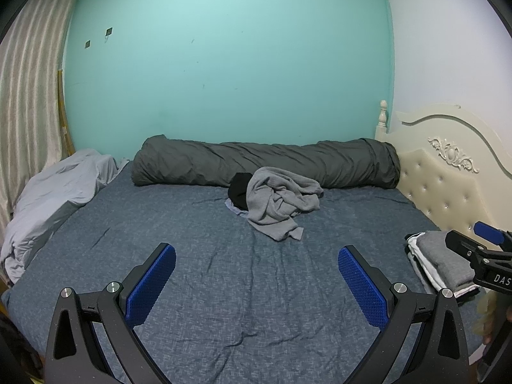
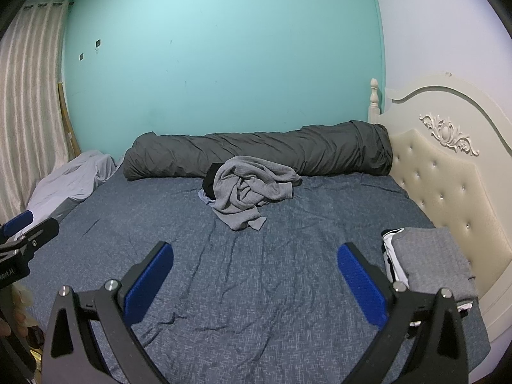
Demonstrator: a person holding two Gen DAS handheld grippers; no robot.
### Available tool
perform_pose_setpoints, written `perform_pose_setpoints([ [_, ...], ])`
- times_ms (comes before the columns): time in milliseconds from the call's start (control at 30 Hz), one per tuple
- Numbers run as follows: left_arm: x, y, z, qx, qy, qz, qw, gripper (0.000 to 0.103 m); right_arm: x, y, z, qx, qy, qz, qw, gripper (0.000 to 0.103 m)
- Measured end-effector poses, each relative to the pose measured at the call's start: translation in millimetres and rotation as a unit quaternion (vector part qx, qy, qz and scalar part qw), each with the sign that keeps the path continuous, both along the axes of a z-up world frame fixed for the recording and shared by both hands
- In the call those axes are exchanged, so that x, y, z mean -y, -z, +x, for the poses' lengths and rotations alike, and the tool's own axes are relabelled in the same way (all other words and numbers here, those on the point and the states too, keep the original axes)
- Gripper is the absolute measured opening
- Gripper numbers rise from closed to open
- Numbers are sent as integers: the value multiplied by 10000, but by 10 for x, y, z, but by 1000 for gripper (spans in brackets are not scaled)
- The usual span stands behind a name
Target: Fold clothes
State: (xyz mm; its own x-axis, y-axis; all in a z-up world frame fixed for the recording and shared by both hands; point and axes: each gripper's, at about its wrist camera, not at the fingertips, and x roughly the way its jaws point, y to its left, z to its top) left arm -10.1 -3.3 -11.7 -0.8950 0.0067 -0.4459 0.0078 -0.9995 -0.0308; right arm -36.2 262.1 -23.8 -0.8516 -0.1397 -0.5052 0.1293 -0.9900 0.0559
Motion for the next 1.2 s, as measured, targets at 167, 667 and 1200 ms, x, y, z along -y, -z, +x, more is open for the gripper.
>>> perform_pose_setpoints([
  [167,51,149,-190,101,-108,-18,9999,103,-15,174,-177,143,-37,-52,9999,103],
  [667,388,1240,-1509,615,-202,267,9975,103,170,1314,-1654,823,-534,-226,9949,103],
  [1200,776,2433,-2808,1126,-317,755,9903,103,570,2585,-3560,1367,-479,337,9889,103],
])
